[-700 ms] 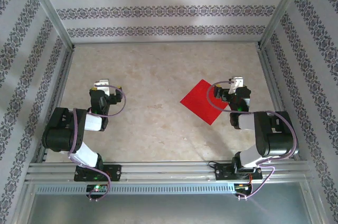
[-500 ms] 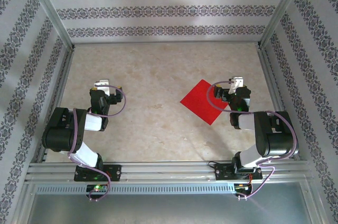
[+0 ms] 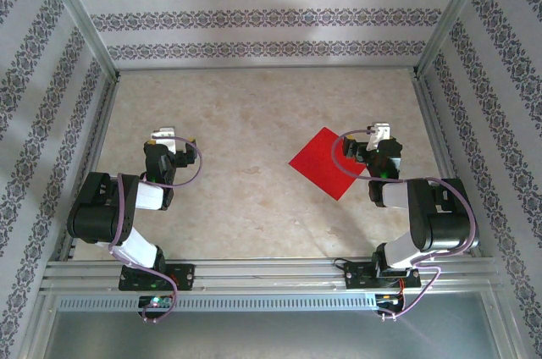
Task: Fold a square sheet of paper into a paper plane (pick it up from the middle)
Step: Move the square sheet of paper to the center of the table.
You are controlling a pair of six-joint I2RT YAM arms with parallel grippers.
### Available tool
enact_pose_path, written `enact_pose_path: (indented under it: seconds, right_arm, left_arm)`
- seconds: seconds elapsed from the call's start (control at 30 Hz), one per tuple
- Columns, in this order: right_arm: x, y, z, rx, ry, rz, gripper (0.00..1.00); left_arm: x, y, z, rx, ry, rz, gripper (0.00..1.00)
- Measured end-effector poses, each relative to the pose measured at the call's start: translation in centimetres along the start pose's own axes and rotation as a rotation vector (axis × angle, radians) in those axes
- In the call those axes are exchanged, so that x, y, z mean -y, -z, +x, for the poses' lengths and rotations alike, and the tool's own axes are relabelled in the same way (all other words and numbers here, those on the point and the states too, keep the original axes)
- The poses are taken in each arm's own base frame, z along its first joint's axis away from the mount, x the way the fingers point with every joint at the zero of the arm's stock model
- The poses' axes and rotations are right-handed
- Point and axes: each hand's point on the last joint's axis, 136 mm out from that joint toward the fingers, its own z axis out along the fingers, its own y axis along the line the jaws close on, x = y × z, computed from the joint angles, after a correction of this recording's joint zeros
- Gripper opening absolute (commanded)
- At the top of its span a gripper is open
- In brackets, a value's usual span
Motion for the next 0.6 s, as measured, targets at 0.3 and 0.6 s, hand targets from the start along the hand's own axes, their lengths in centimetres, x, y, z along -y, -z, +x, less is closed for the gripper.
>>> enact_pose_path:
  seconds: [0.3,0.6]
  right_arm:
    - [0.0,0.0,0.0,0.000,0.000,0.000,0.98]
    - [-0.2,1.2,-1.8,0.003,0.004,0.008,0.98]
  left_arm:
    - [0.0,0.0,0.0,0.000,0.000,0.000,0.99]
    - [-0.1,1.1,-0.8,0.002,-0.010,0.001,0.99]
